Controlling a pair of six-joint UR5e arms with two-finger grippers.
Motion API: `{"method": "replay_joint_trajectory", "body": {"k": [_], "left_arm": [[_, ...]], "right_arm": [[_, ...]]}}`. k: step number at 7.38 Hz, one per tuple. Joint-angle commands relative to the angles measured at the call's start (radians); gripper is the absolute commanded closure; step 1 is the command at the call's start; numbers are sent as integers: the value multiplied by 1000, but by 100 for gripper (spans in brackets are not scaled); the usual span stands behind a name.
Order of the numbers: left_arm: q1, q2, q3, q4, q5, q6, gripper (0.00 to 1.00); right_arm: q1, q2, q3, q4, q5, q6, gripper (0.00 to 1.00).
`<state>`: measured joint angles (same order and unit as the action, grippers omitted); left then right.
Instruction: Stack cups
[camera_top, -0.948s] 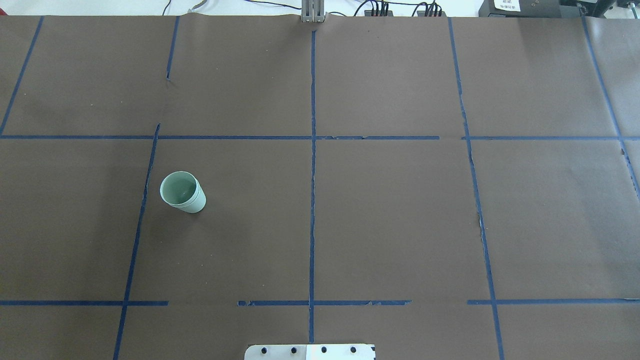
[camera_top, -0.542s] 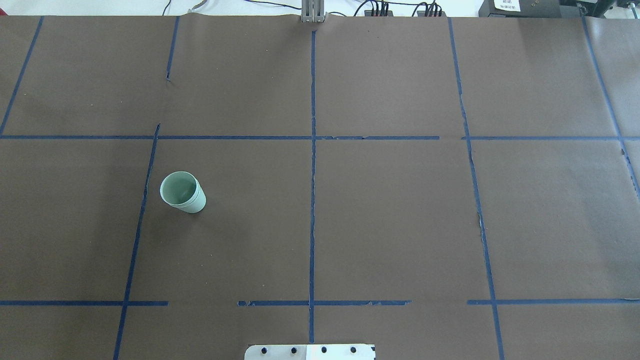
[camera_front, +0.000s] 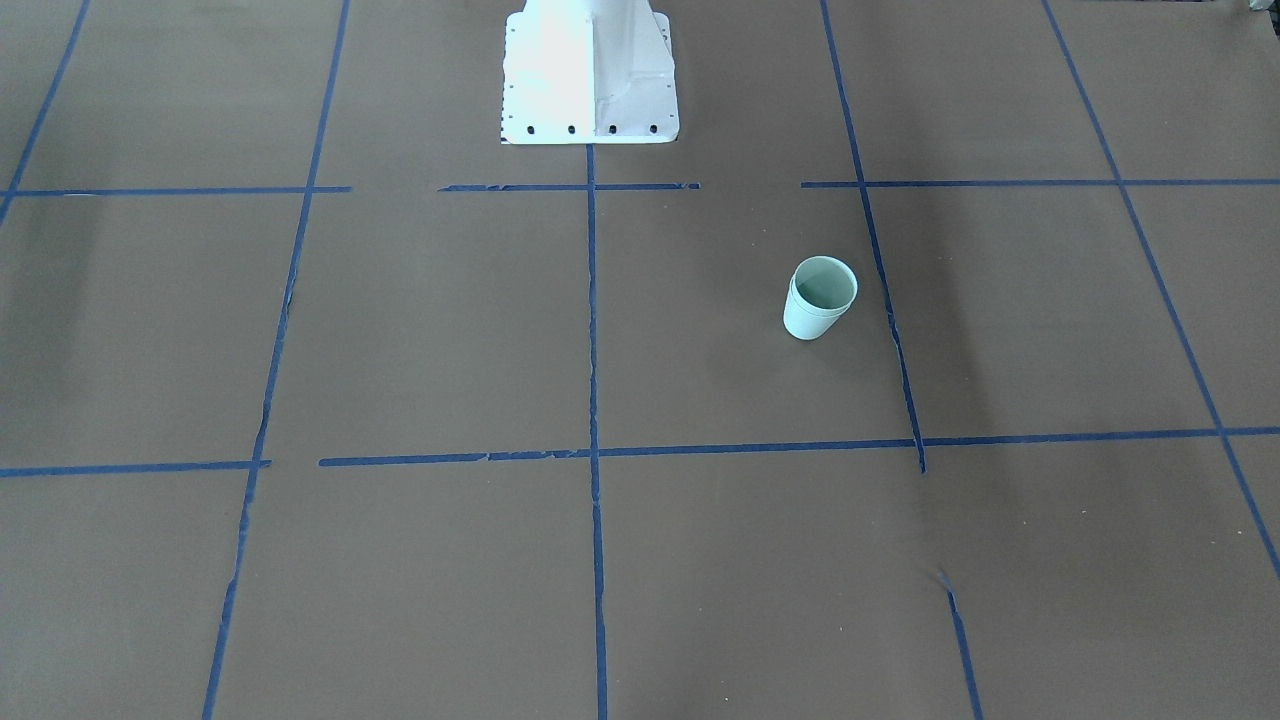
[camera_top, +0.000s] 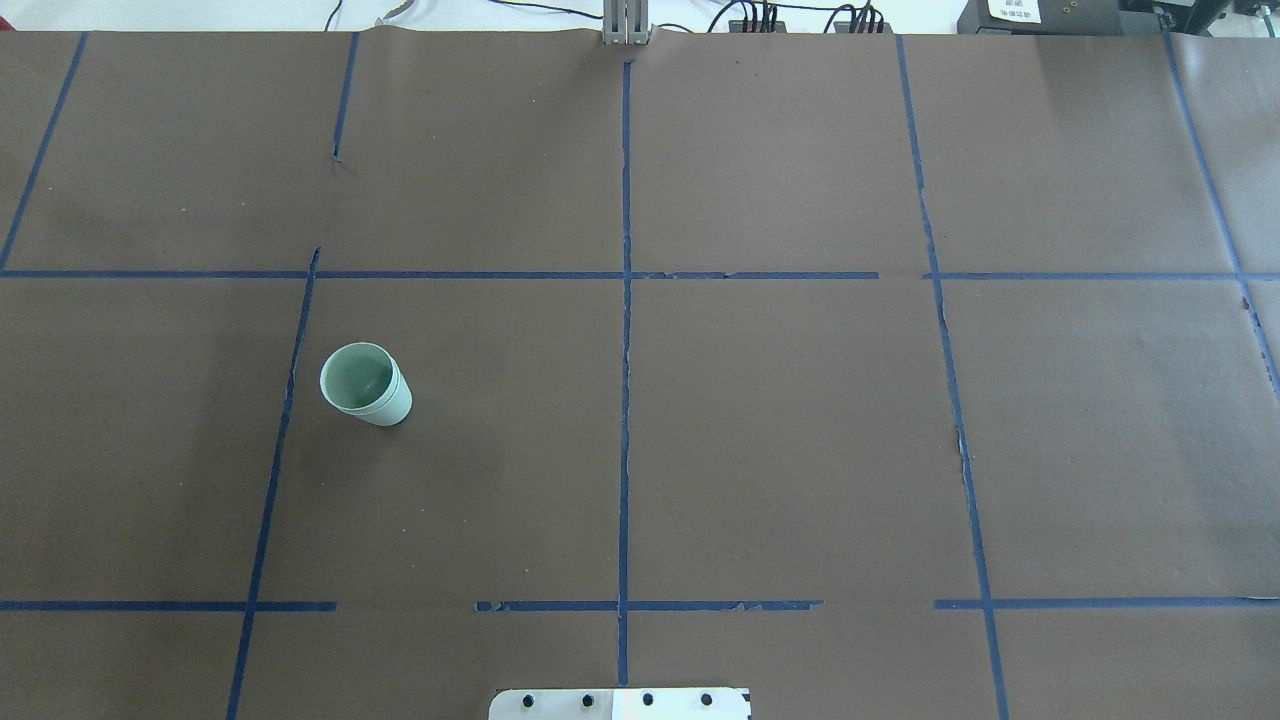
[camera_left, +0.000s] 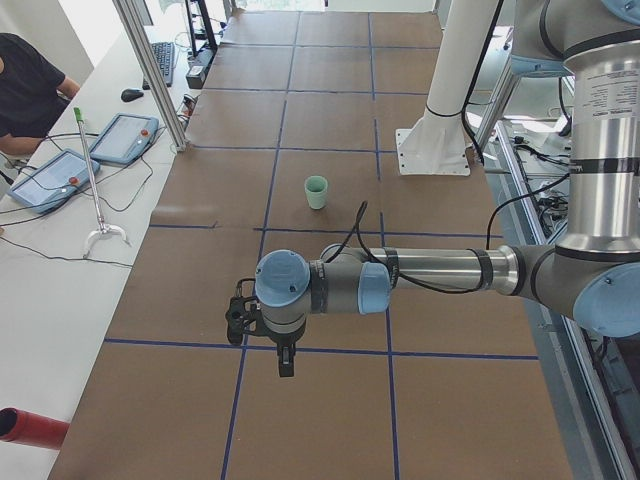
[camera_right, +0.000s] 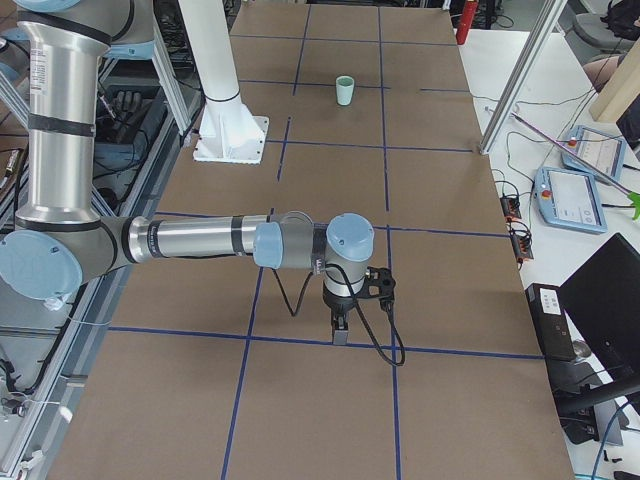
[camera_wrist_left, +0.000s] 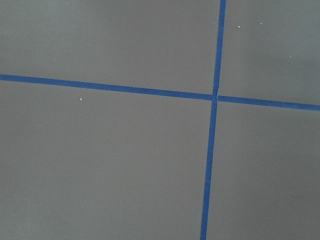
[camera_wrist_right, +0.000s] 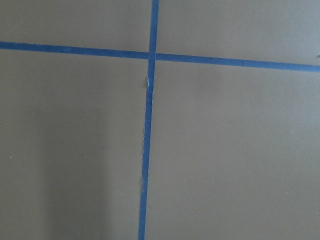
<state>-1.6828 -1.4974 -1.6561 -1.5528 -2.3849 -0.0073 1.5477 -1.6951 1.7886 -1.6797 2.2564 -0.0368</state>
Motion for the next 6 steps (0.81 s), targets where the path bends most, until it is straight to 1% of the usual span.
{"method": "replay_joint_trajectory", "body": {"k": [1, 3, 6], "left_arm": [[8, -4, 1, 8, 6, 0, 0], [122, -4, -40, 14, 21, -2, 0], [126, 0, -40, 14, 13, -2, 0]], "right_arm": [[0, 0, 0, 0, 0, 0, 0], [-1, 0, 0, 0, 0, 0, 0], [0, 0, 0, 0, 0, 0, 0]]}}
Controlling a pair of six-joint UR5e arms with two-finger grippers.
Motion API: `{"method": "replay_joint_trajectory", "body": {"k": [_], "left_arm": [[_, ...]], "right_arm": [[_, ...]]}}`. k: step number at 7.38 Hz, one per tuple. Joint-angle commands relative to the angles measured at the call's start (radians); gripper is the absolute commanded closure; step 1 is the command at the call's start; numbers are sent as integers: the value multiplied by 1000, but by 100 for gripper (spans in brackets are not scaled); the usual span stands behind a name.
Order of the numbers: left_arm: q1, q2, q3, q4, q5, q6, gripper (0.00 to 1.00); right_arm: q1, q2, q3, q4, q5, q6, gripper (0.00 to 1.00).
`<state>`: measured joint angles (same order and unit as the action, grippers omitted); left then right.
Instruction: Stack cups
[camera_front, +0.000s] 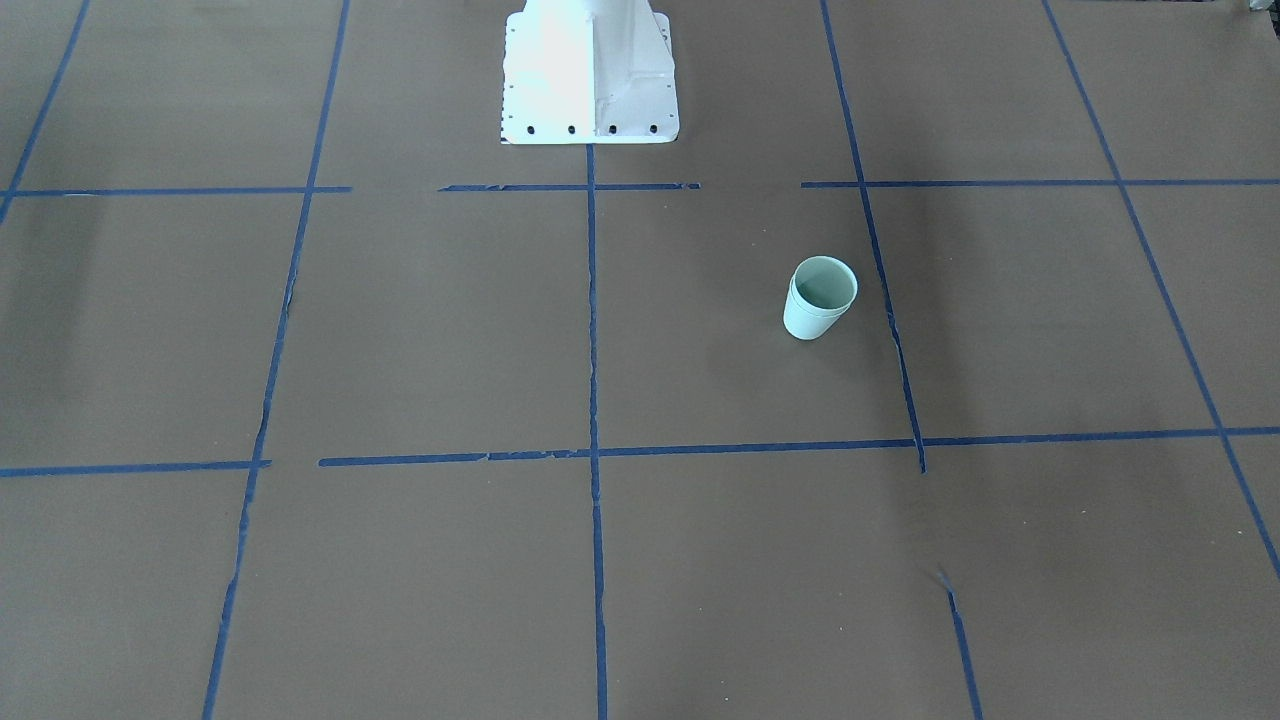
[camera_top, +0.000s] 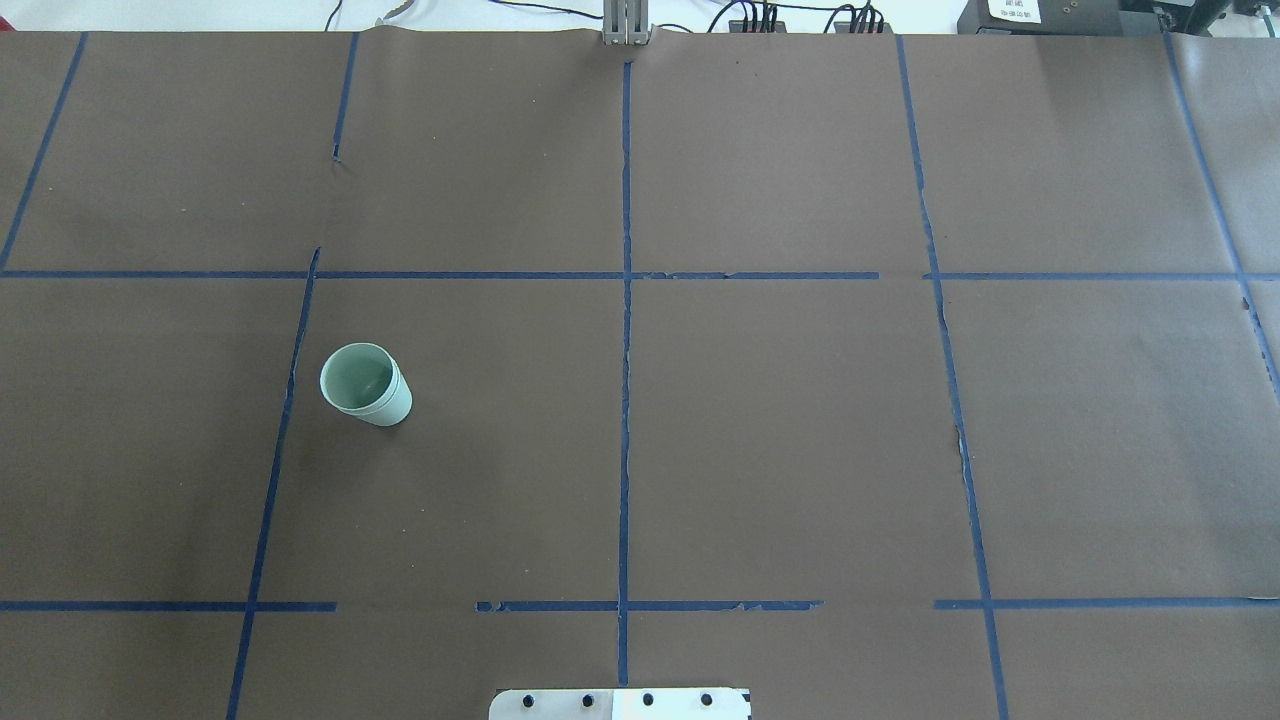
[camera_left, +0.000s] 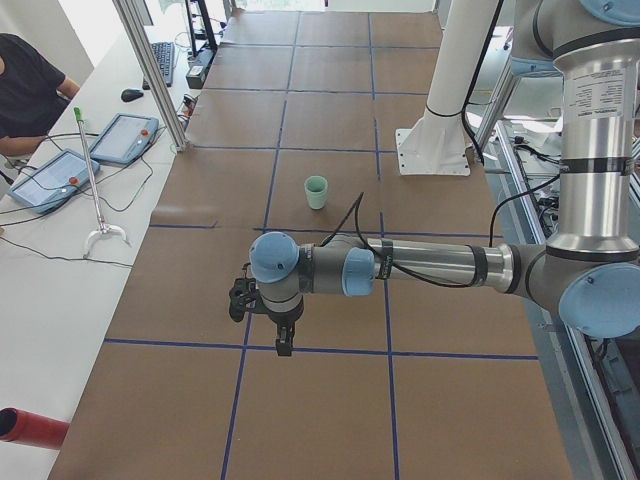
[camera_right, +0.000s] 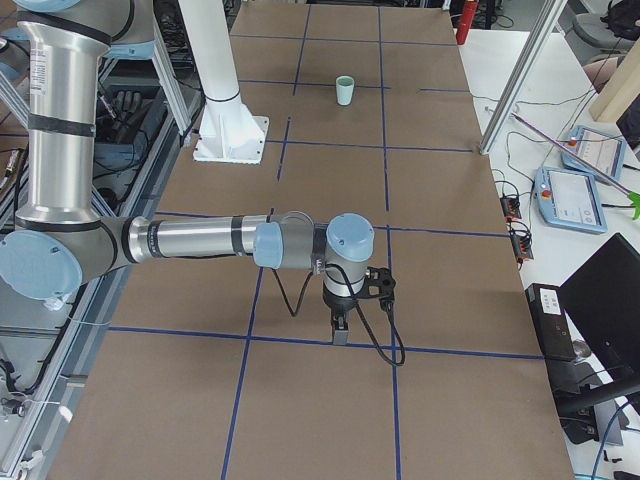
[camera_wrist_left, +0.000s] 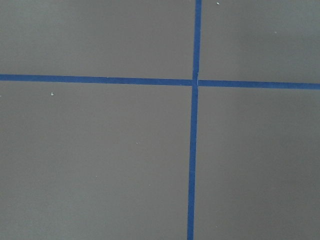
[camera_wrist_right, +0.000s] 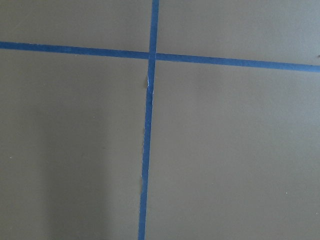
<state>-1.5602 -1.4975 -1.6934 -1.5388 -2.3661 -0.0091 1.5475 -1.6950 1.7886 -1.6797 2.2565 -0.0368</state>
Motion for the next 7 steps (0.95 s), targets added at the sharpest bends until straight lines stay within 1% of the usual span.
{"method": "replay_joint_trajectory", "body": {"k": [1, 4, 5, 6, 7], "left_arm": [[3, -7, 4, 0, -5, 0, 0], [-1, 10, 6, 0, 2, 8, 0], [-14, 4, 14, 8, 1, 67, 0], [-32, -10, 14, 63, -2, 70, 0], [-34, -13, 14, 72, -4, 72, 0]], "right_arm": [[0, 0, -2, 0, 0, 0, 0], [0, 0, 0, 0, 0, 0, 0], [0, 0, 0, 0, 0, 0, 0], [0, 0, 0, 1, 0, 0, 0], [0, 0, 0, 0, 0, 0, 0]]}}
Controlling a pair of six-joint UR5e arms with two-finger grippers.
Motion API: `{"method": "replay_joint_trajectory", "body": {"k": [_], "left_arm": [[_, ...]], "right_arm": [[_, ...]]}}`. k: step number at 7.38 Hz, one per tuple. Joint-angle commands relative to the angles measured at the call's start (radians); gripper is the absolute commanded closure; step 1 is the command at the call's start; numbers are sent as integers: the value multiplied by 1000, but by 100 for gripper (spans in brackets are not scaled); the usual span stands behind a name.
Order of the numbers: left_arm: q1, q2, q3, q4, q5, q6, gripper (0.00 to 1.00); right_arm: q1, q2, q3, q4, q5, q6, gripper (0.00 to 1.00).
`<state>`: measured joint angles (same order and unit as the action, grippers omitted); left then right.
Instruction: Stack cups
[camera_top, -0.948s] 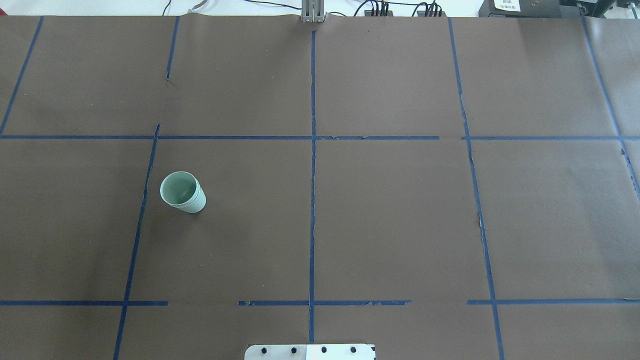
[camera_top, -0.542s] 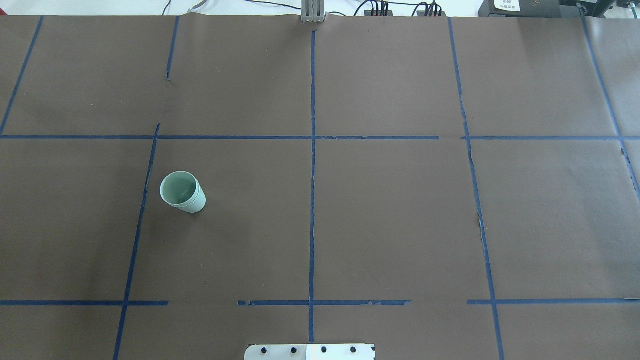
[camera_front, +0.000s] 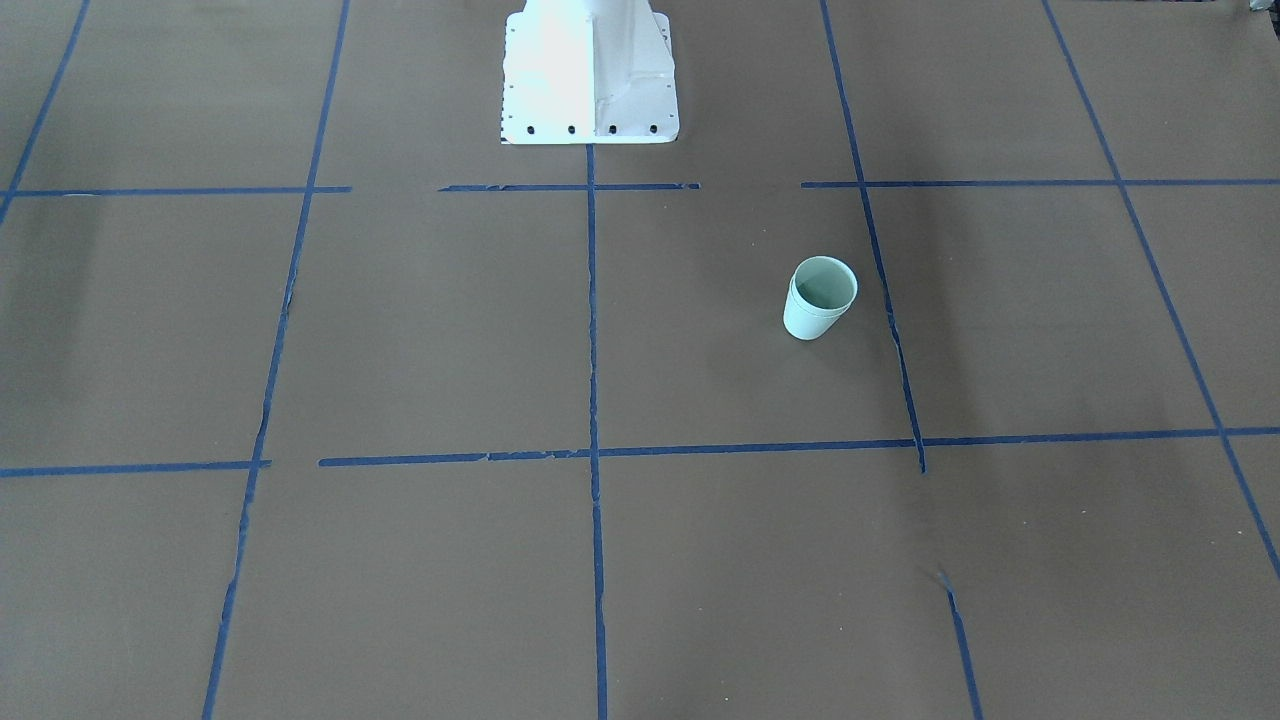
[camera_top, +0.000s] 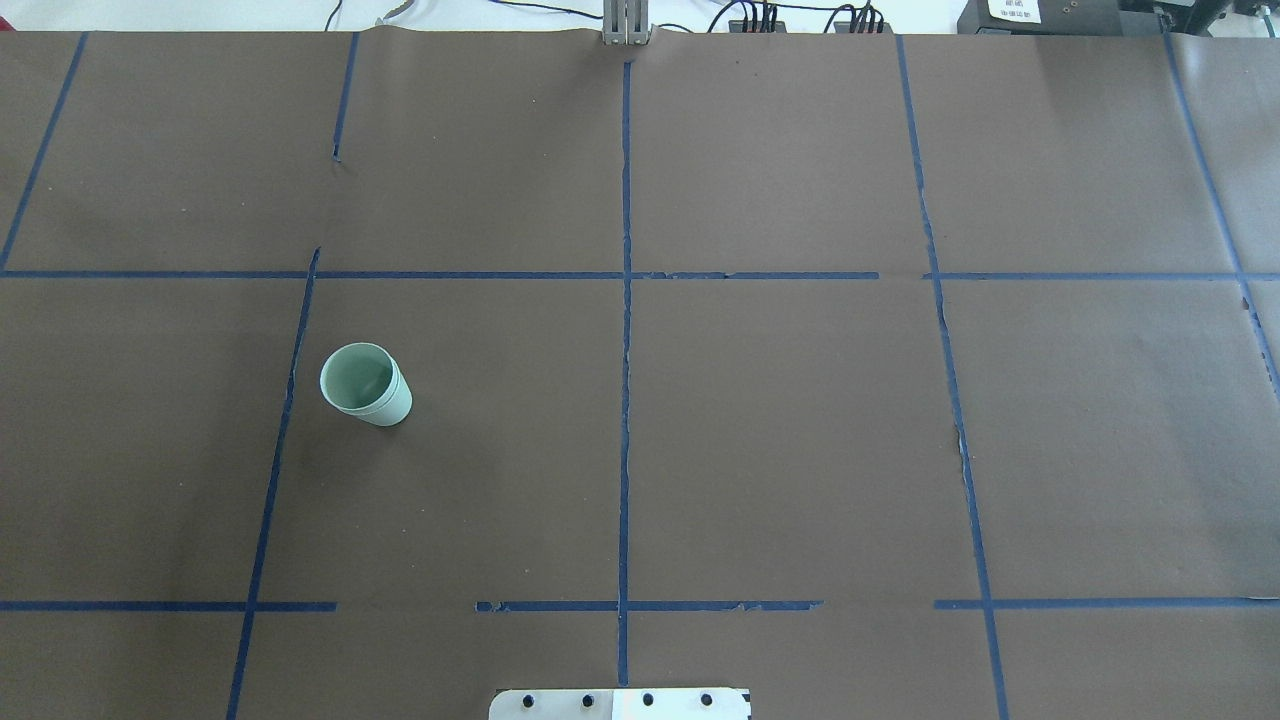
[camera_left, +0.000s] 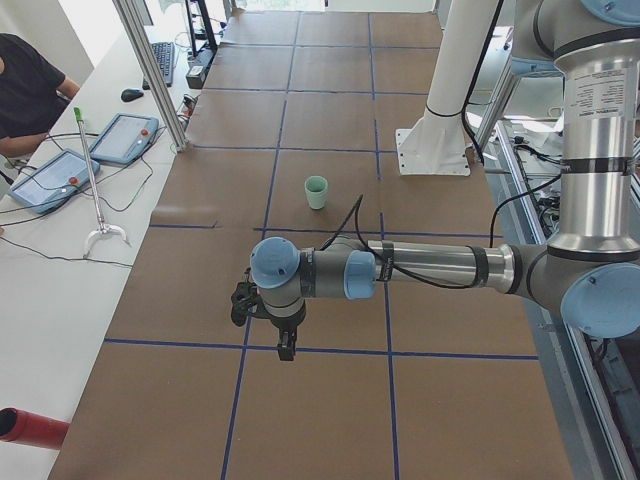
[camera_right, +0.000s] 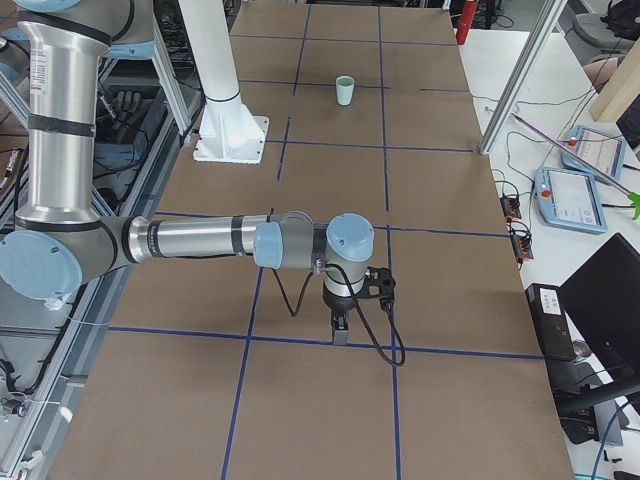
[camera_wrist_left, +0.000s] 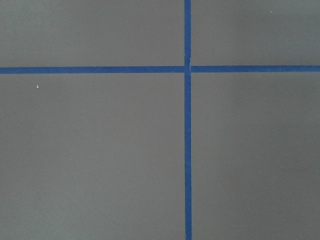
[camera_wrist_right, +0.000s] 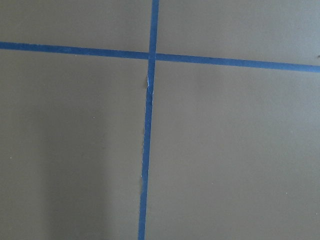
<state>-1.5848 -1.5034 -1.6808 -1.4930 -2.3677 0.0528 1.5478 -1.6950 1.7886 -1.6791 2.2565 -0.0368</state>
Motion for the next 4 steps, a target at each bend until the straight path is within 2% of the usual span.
{"method": "replay_joint_trajectory", "body": {"k": [1, 4], "left_arm": [[-11, -8, 3, 25, -2, 16, 0], [-11, -9, 3, 22, -4, 16, 0]], "right_arm": [[0, 0, 0, -1, -2, 0, 0], [0, 0, 0, -1, -2, 0, 0]]}}
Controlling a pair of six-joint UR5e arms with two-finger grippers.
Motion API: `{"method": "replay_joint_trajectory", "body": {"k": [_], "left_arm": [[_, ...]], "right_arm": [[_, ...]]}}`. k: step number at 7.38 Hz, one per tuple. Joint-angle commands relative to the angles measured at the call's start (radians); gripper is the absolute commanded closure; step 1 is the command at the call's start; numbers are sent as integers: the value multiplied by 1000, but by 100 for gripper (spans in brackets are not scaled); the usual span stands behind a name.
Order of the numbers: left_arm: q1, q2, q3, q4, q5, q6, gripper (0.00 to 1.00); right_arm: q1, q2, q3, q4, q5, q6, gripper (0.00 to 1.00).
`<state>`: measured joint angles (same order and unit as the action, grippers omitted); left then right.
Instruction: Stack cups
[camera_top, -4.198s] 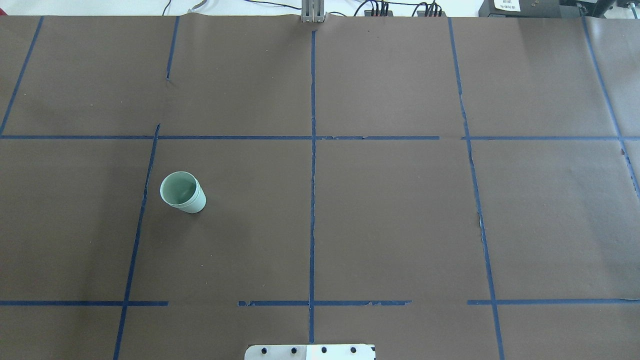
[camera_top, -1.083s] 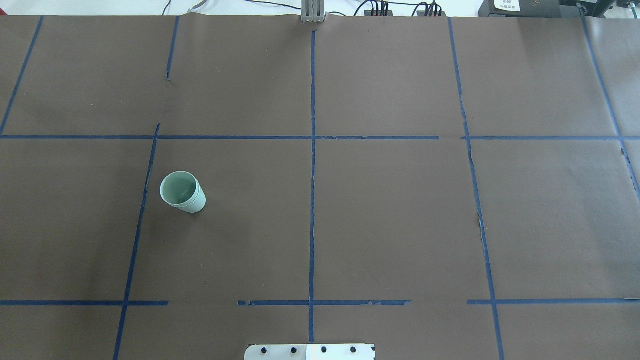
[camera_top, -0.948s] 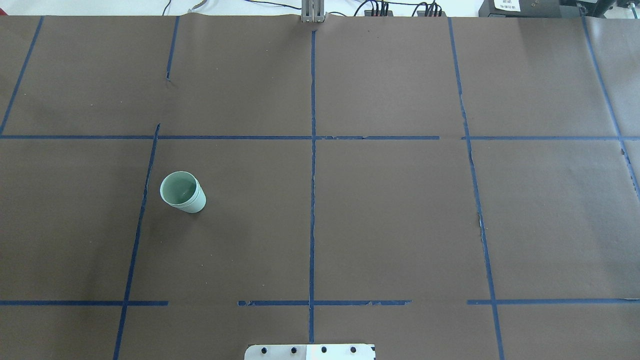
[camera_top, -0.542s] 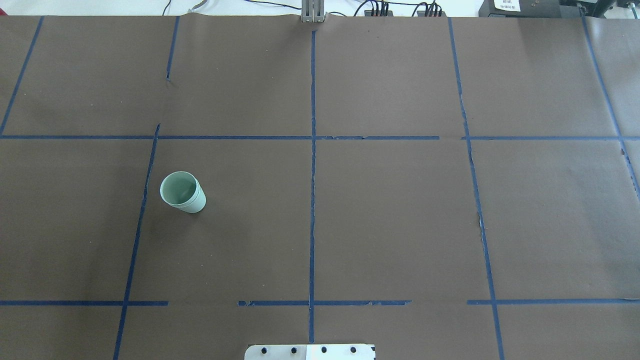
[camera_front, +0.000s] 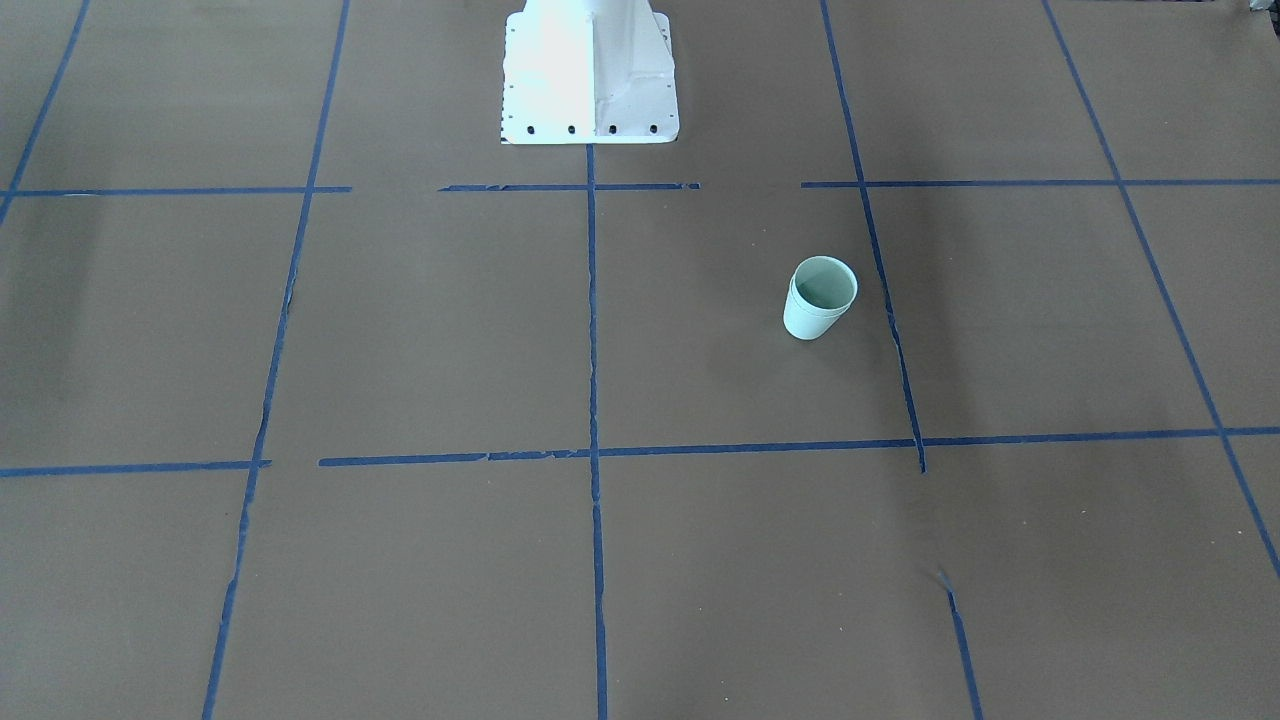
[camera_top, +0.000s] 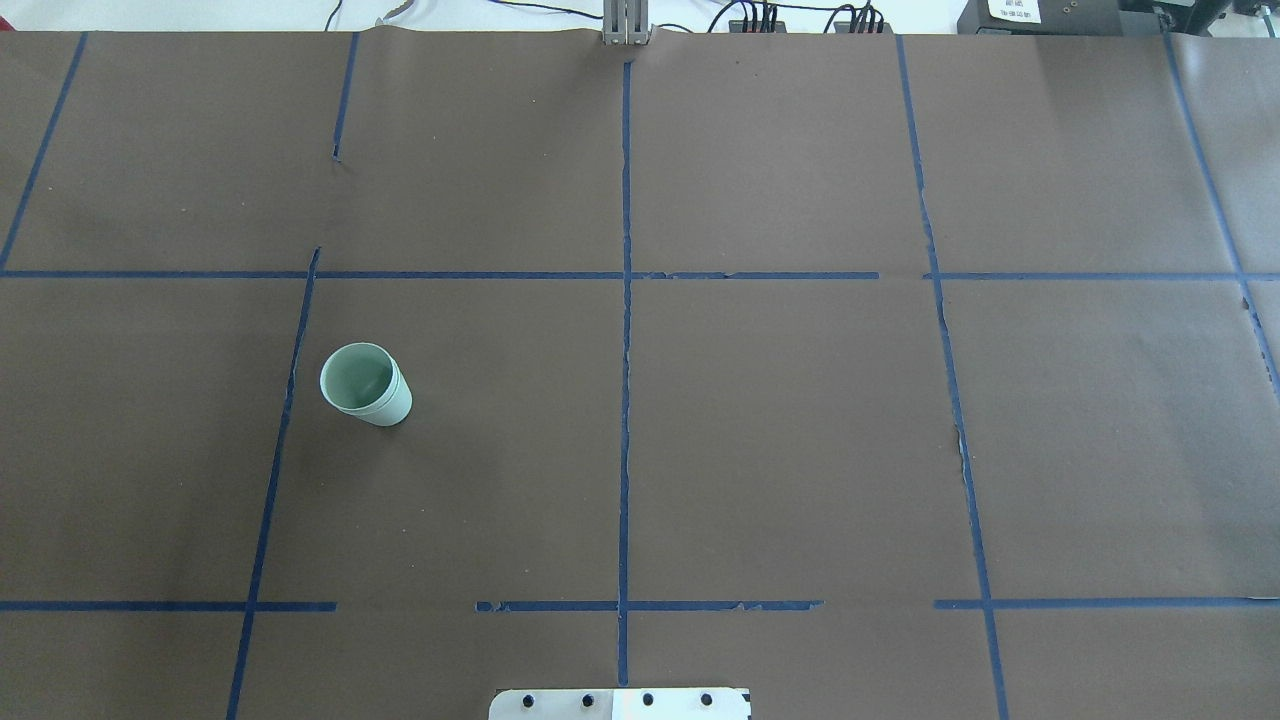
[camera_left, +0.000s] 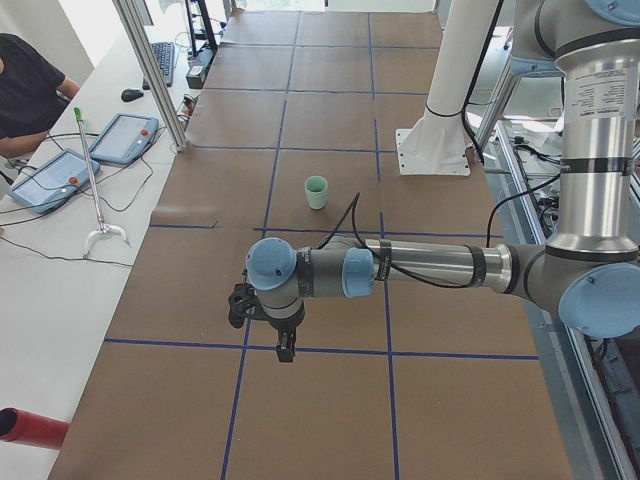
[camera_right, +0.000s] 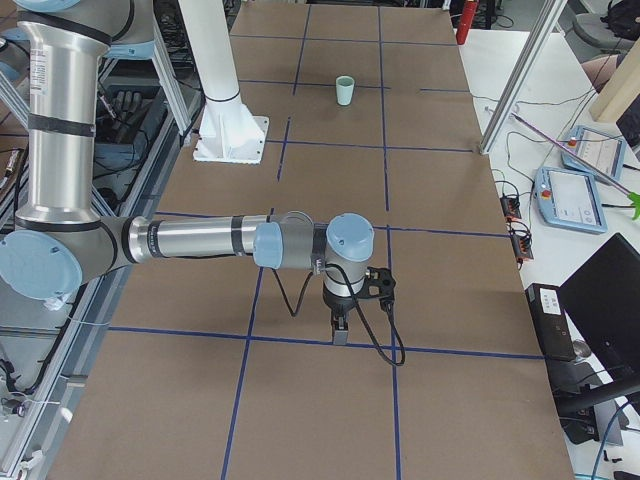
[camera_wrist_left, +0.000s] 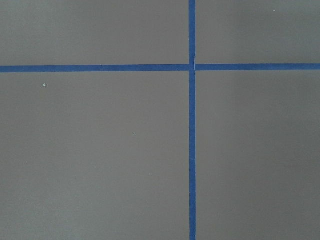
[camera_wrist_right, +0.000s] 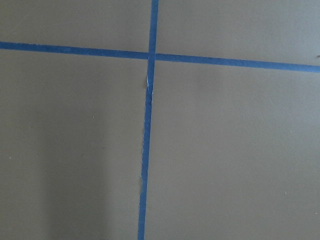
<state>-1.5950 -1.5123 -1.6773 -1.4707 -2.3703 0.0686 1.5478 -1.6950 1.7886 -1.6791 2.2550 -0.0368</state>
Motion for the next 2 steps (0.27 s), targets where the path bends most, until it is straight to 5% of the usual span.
{"method": "replay_joint_trajectory", "body": {"k": [1, 2], "left_arm": [[0, 1, -1, 3, 0, 0, 0], [-3, 3, 2, 0, 8, 2, 0]], "right_arm": [[0, 0, 0, -1, 1, 0, 0], [0, 0, 0, -1, 0, 0, 0]]}}
